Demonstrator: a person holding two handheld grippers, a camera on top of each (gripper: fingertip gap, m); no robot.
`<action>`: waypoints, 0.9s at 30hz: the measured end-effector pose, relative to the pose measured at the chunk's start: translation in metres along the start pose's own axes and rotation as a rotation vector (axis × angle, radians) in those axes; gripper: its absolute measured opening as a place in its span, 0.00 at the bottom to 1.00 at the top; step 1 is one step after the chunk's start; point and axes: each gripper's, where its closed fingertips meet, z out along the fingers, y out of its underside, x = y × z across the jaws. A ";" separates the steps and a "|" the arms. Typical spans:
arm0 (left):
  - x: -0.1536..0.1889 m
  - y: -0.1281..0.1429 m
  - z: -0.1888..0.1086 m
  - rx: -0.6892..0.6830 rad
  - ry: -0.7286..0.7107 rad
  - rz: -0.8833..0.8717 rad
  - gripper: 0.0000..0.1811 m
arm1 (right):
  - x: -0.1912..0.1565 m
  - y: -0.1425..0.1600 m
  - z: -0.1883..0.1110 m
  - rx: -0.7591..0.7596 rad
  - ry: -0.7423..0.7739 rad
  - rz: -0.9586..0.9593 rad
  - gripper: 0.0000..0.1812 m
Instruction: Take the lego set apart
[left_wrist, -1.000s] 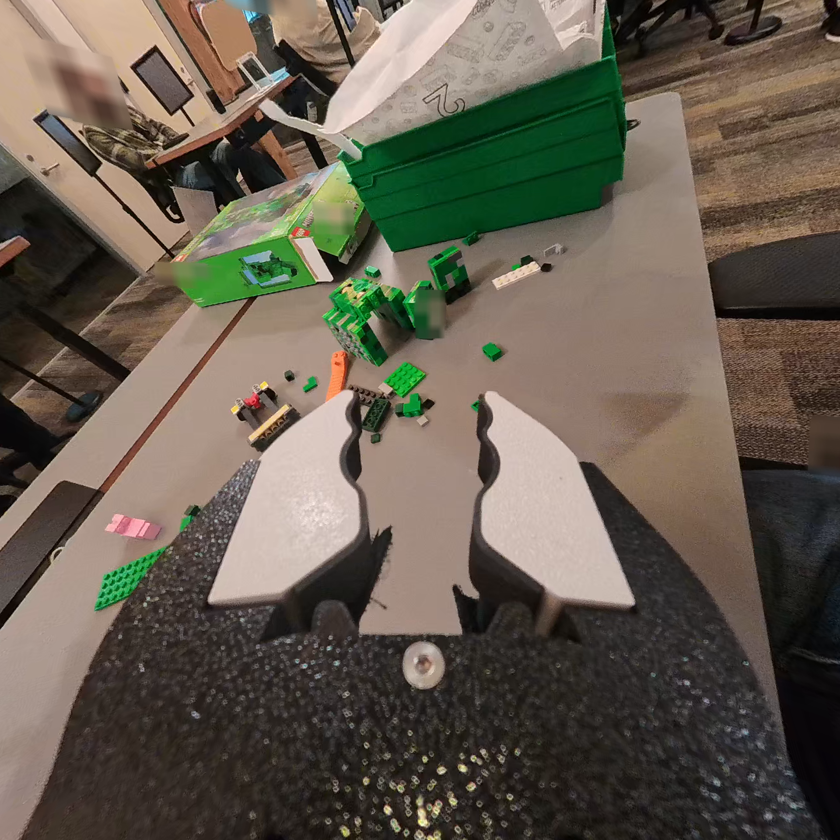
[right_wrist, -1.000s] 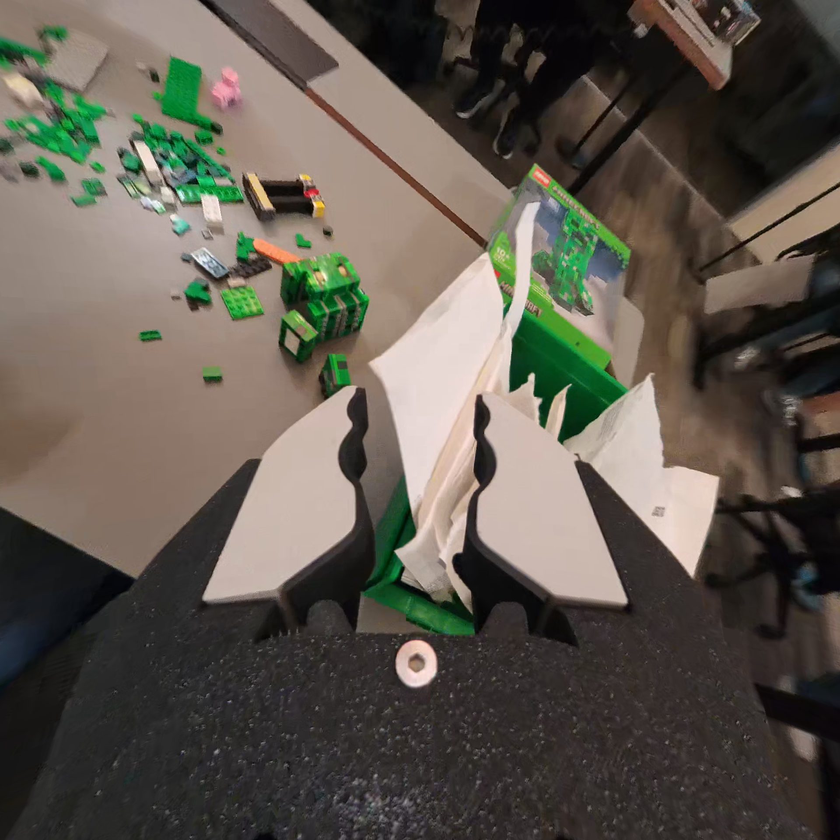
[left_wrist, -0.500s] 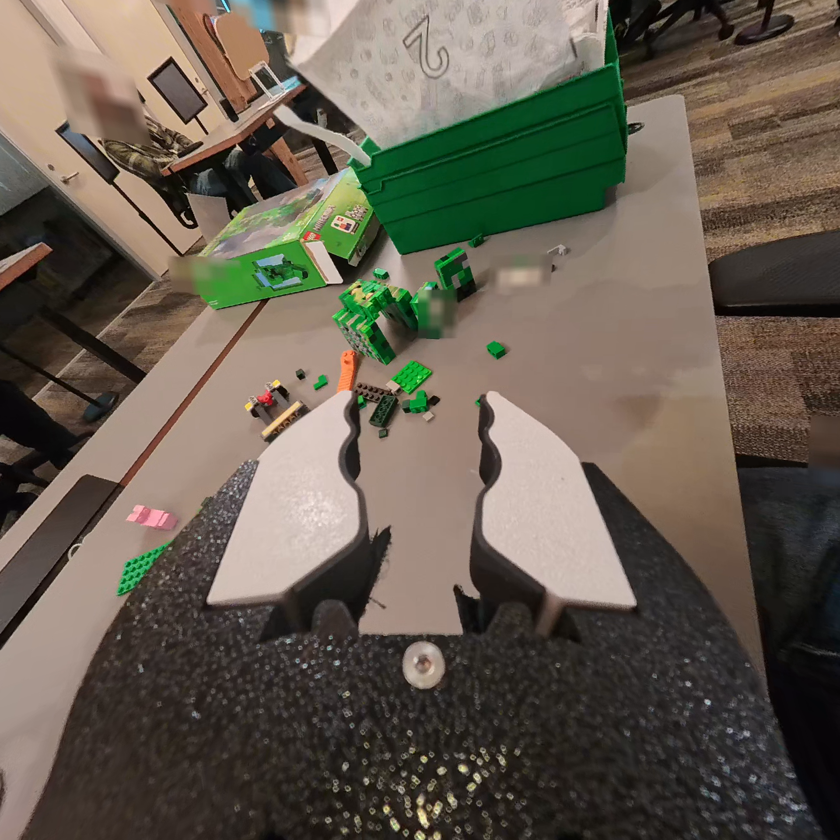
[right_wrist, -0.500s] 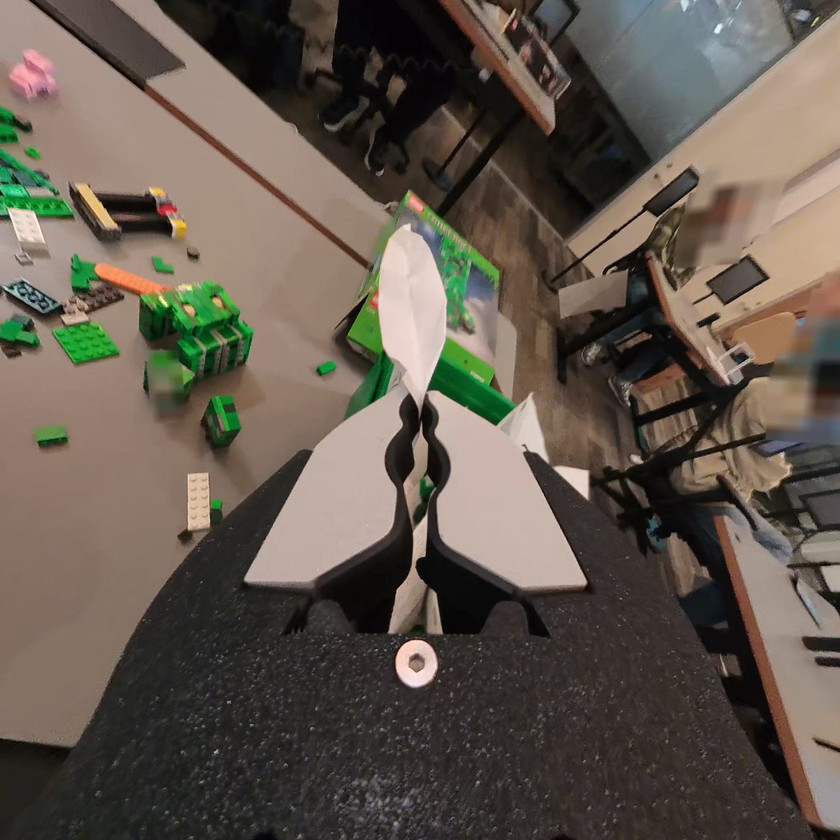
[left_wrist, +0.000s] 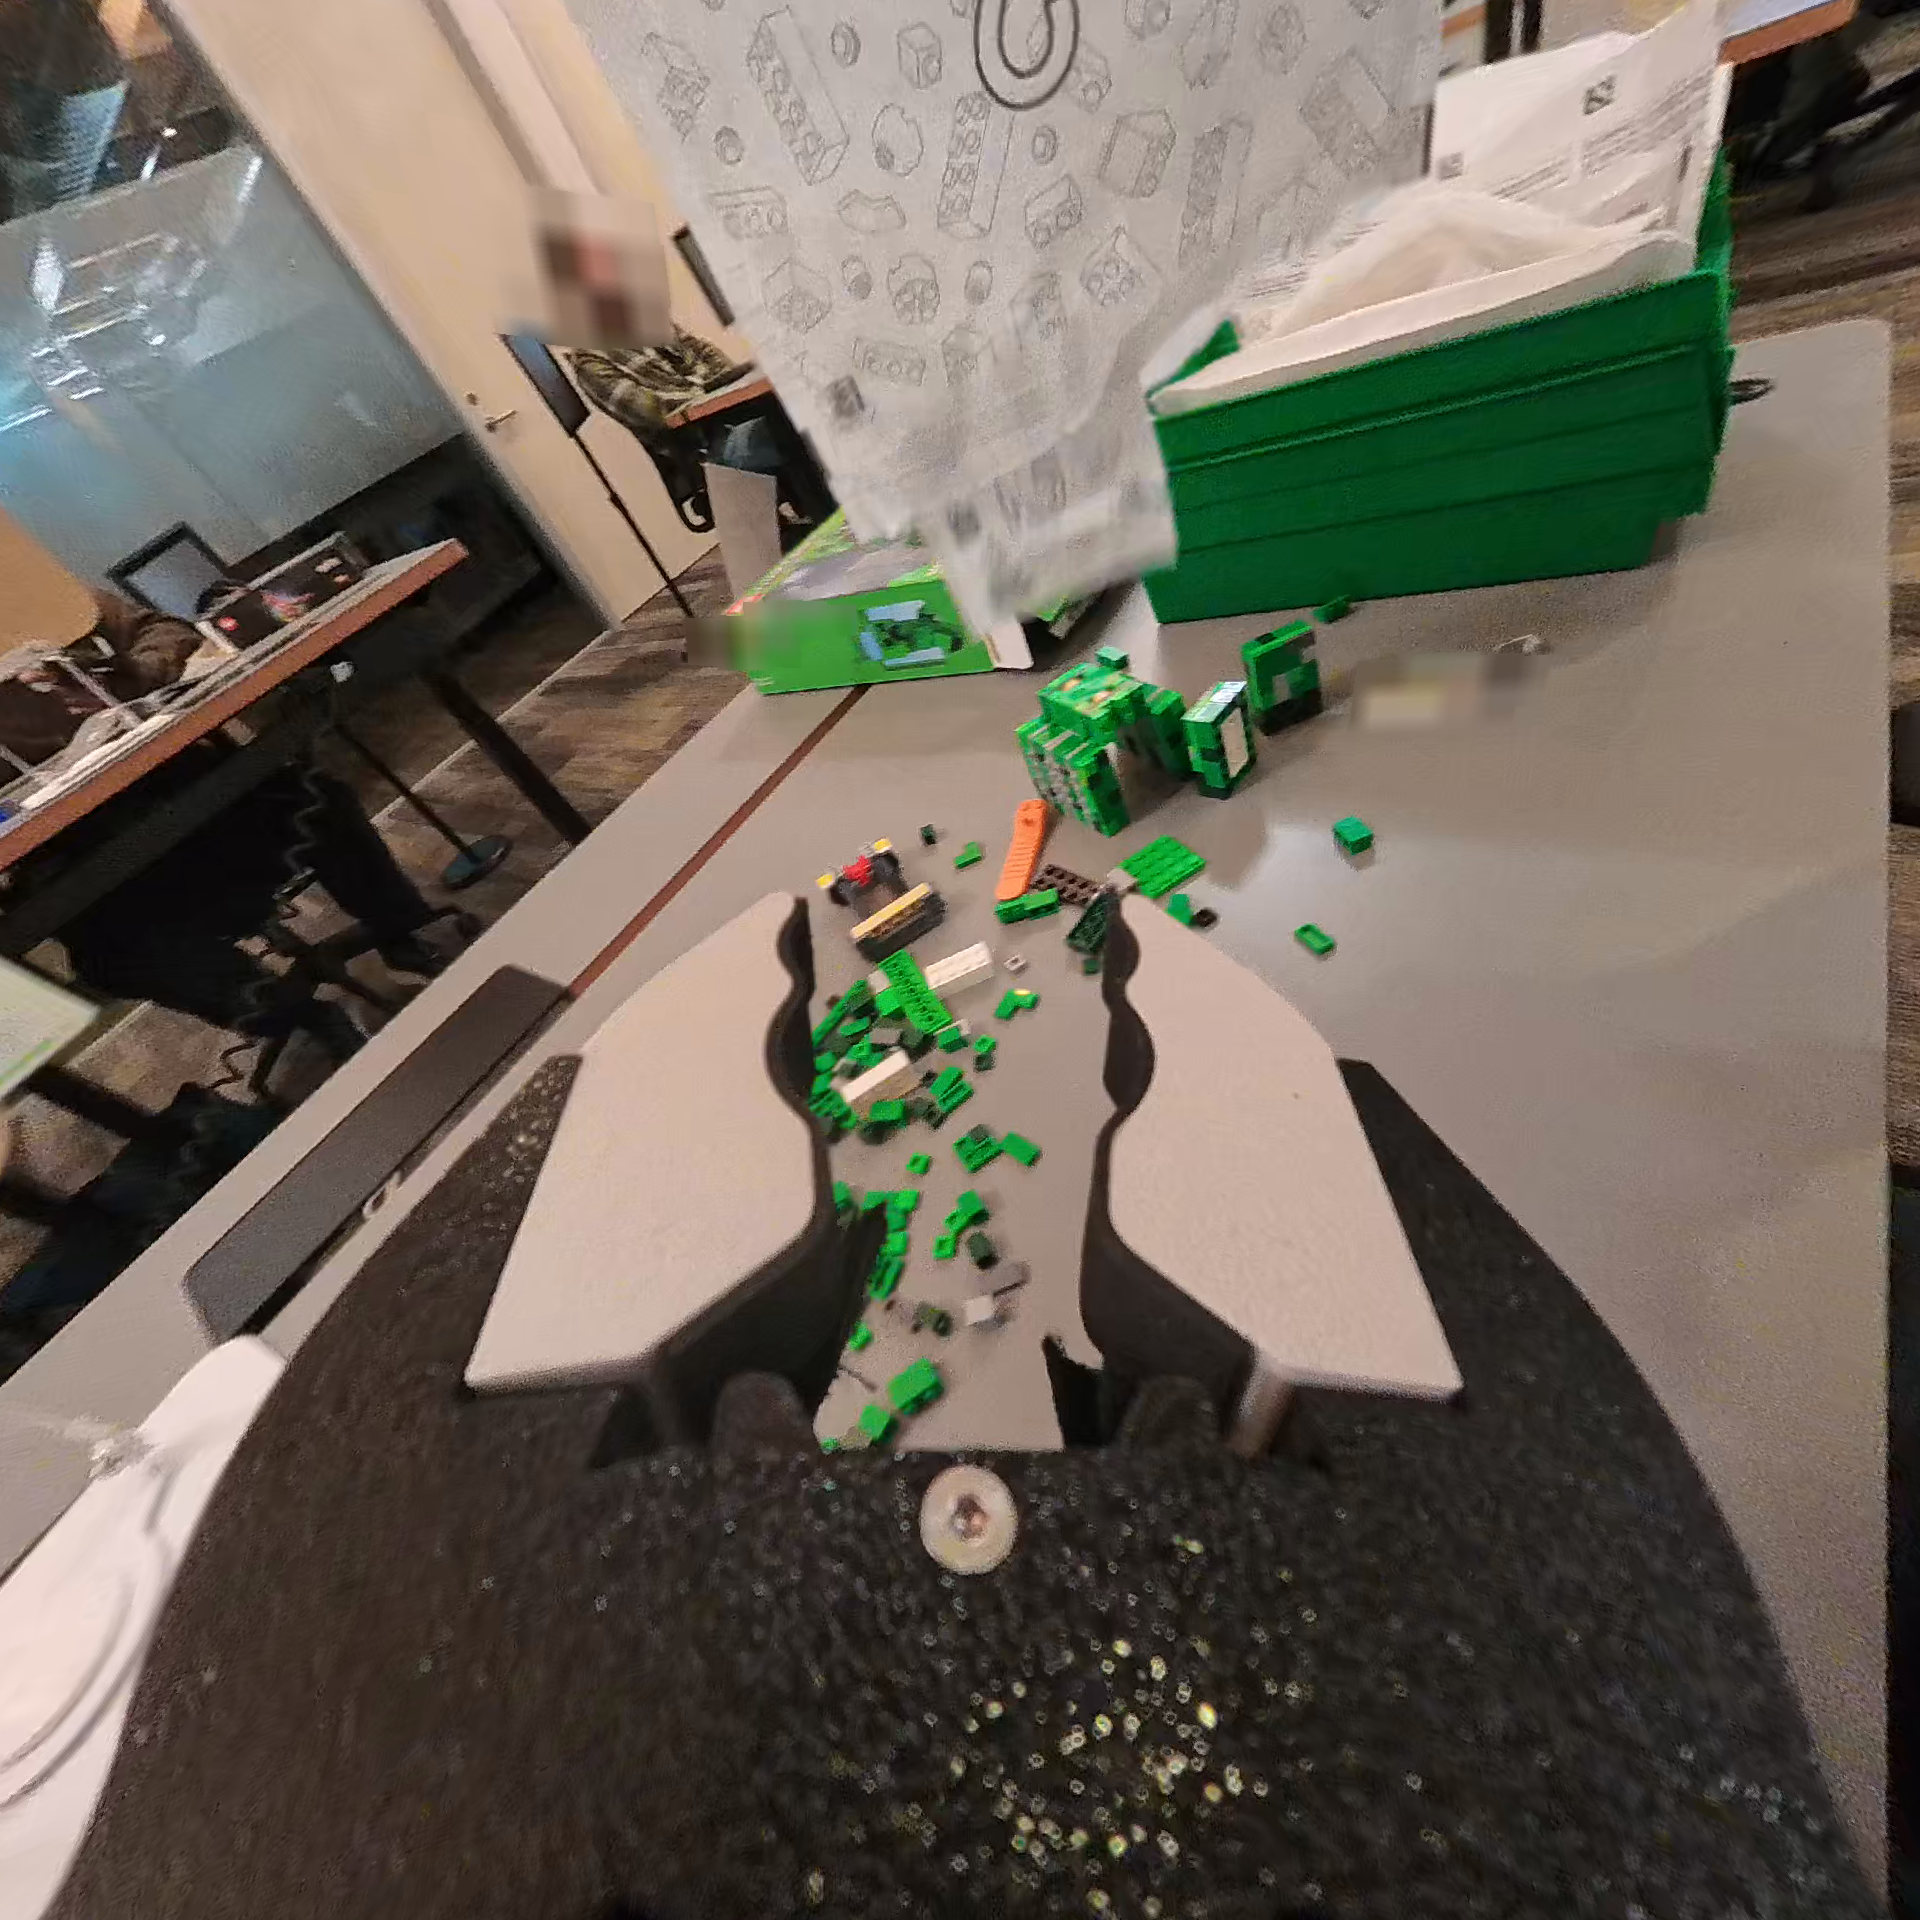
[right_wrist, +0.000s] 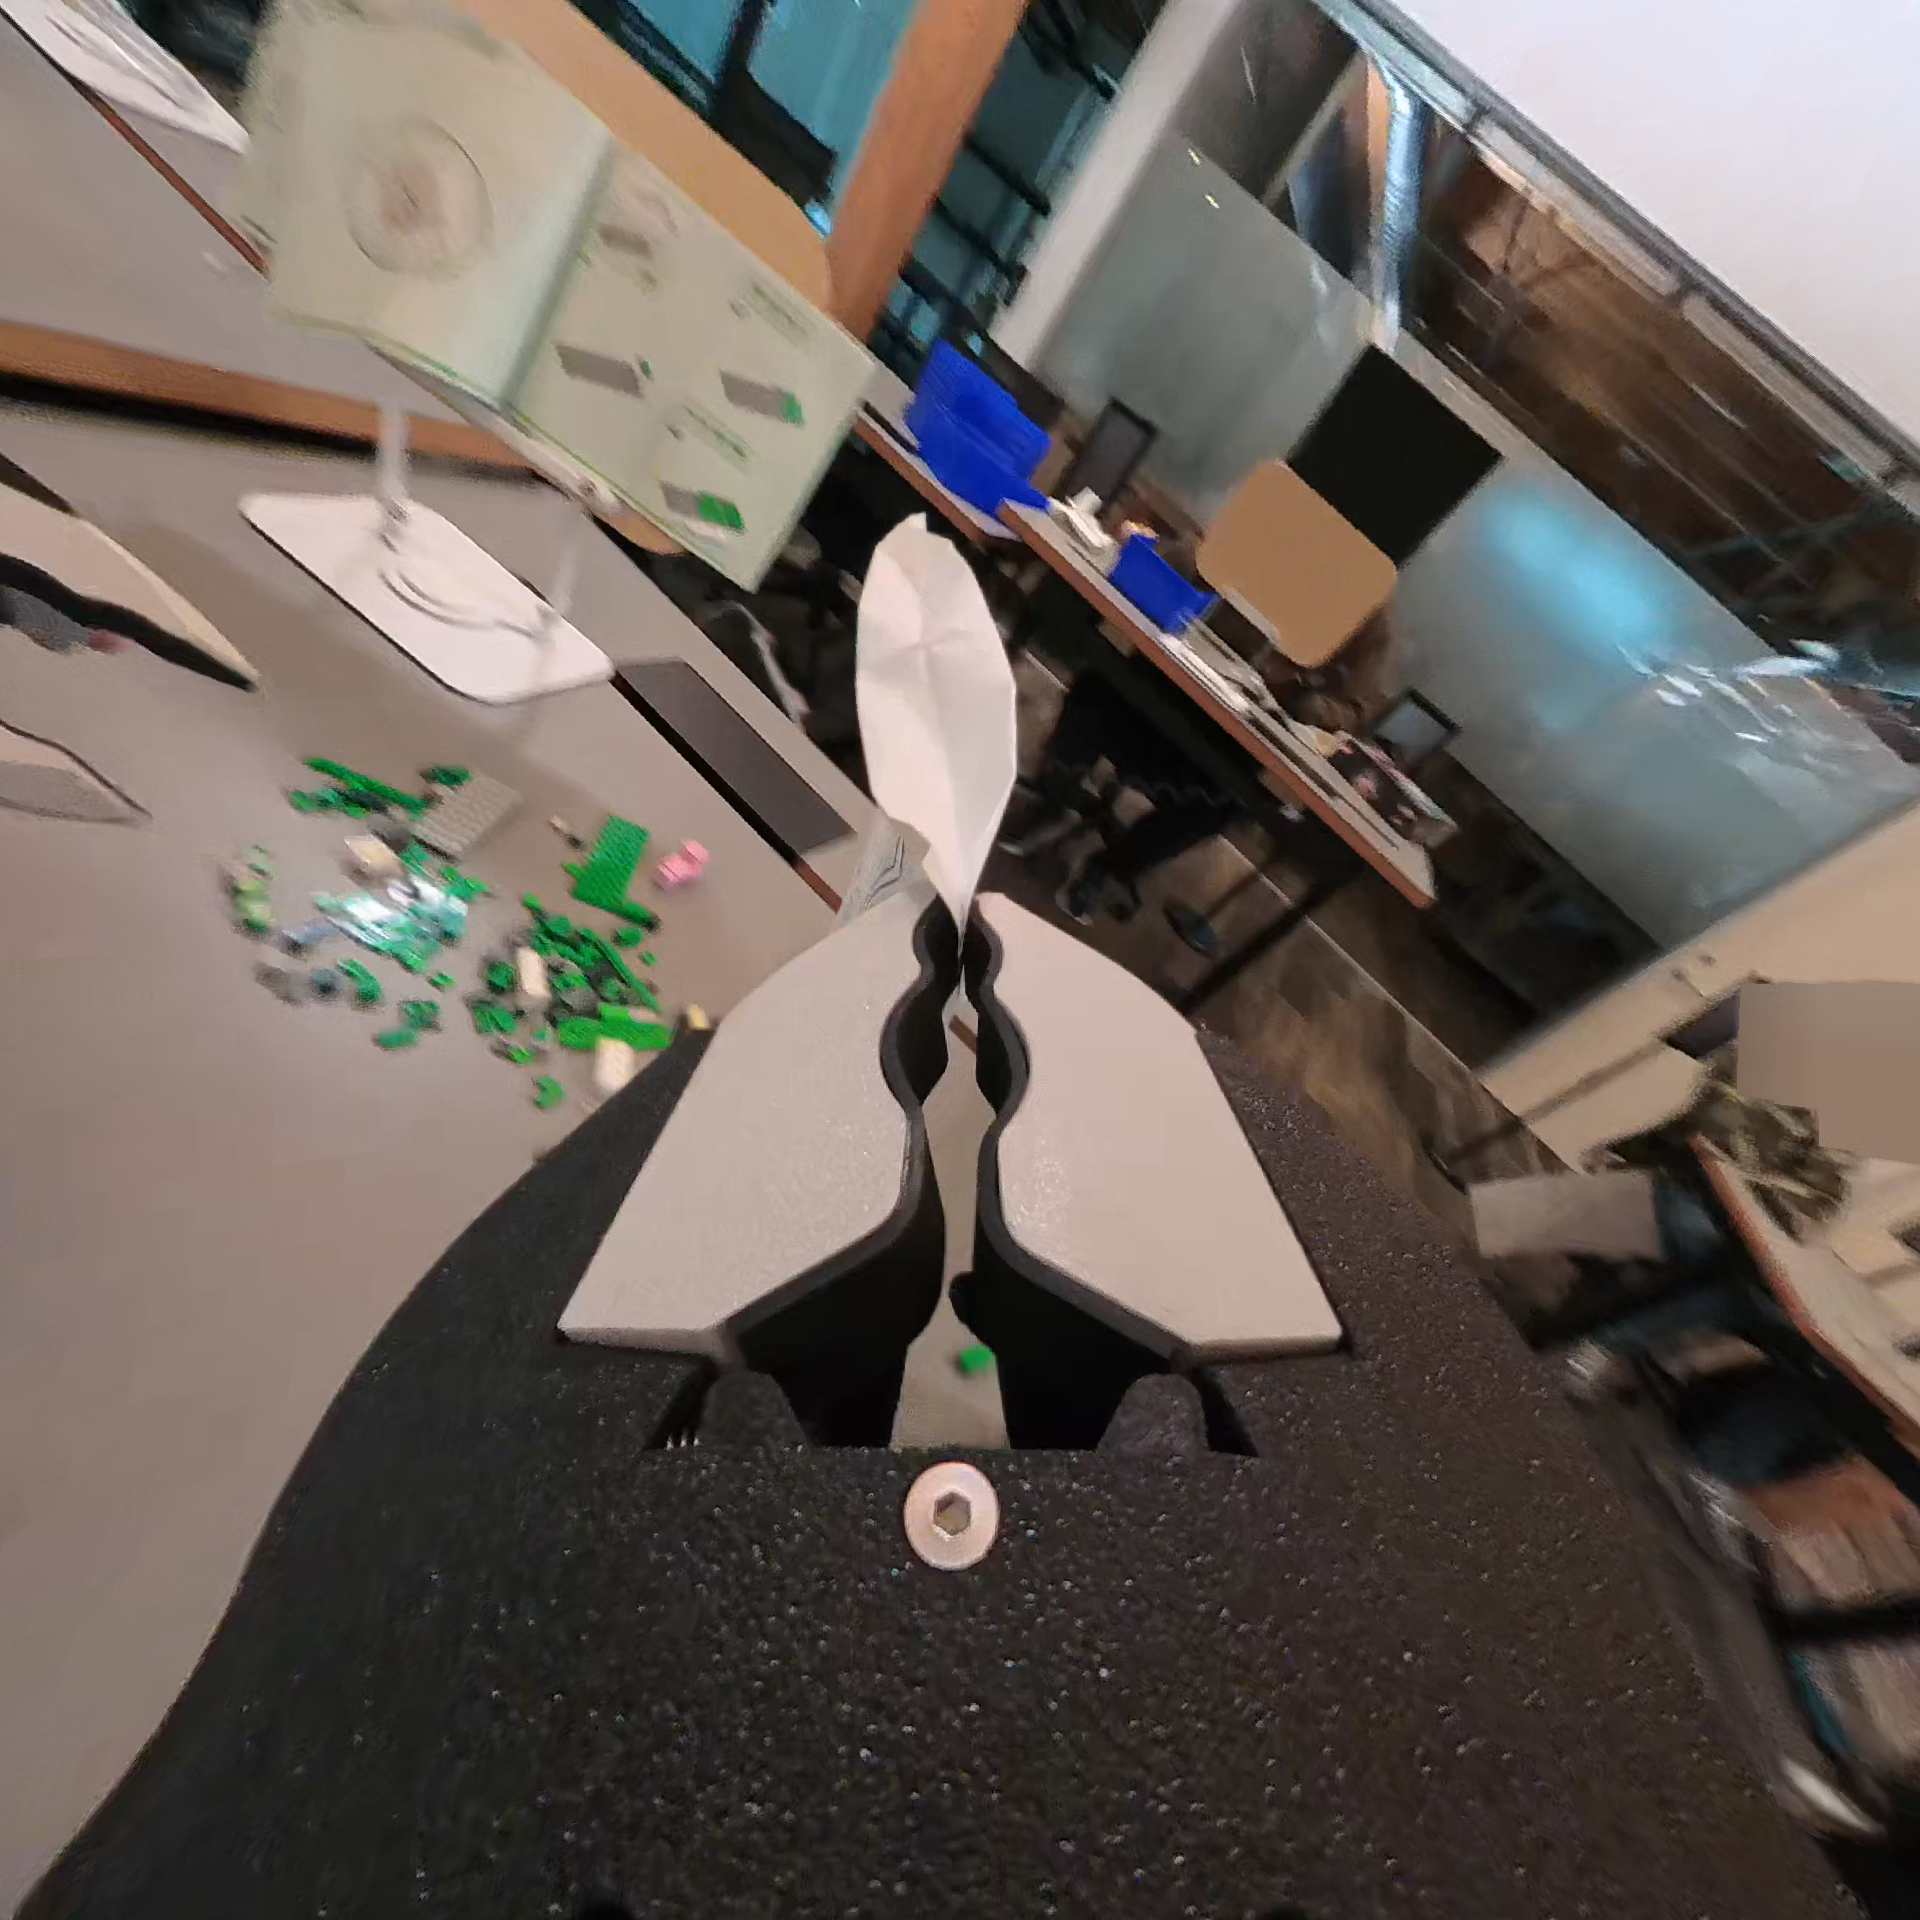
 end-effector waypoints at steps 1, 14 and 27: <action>-0.007 0.001 -0.006 -0.007 -0.023 0.004 0.29 | -0.007 -0.008 0.007 0.033 -0.043 0.032 0.00; -0.071 0.026 -0.092 -0.037 -0.206 -0.111 0.30 | -0.083 -0.060 0.092 0.241 -0.397 0.258 0.00; -0.113 0.053 -0.185 -0.115 -0.476 -0.096 0.32 | -0.313 -0.061 0.238 0.022 -1.138 0.932 0.00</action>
